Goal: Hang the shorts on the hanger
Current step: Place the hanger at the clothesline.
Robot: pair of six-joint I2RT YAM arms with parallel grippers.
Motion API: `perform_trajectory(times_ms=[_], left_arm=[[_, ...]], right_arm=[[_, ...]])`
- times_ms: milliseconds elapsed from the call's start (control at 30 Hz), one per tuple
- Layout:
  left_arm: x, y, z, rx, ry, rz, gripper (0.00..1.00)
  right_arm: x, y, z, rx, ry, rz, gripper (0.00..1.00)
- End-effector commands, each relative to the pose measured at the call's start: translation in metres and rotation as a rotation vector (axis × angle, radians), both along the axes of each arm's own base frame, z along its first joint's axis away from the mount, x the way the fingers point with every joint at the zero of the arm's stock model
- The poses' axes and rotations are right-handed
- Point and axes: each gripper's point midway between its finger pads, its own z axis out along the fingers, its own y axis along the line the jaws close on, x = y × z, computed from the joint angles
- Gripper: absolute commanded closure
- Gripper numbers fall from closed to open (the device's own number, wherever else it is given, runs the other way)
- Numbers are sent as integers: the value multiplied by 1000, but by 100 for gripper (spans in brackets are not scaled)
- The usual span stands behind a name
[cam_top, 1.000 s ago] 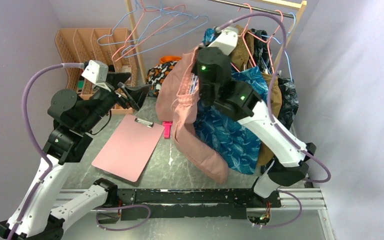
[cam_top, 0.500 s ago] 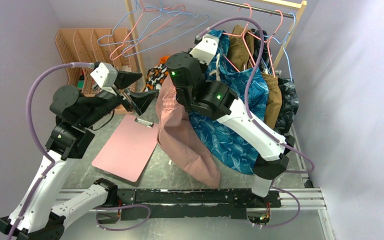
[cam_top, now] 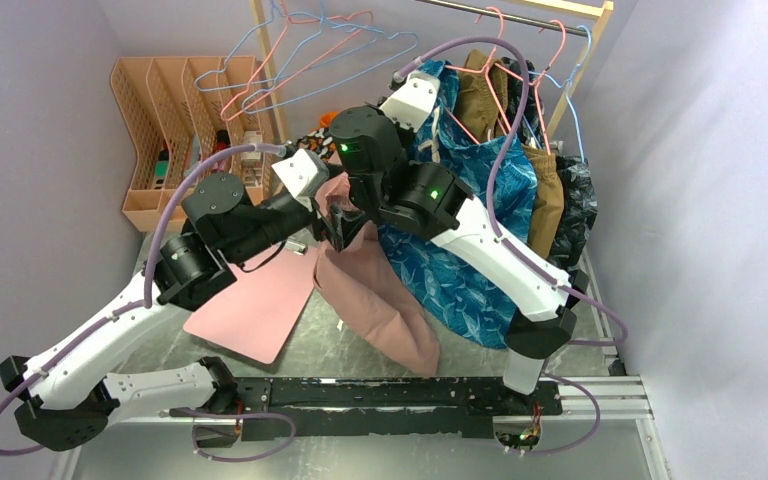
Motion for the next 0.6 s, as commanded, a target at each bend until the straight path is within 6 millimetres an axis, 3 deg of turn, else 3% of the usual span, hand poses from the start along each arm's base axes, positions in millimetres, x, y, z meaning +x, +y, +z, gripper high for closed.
perform_trajectory(times_ms=[0,333,567], left_arm=[[19,18,15,-5,-90,172,6],[35,20,-9,33,-46,283,8],[21,25,-23,10,26,251,5]], right_arm=[[0,-5,13,71,-44,-43,100],[2,-3,15,84,-59,-49,100],[4,0,17,85,-70,-45,100]])
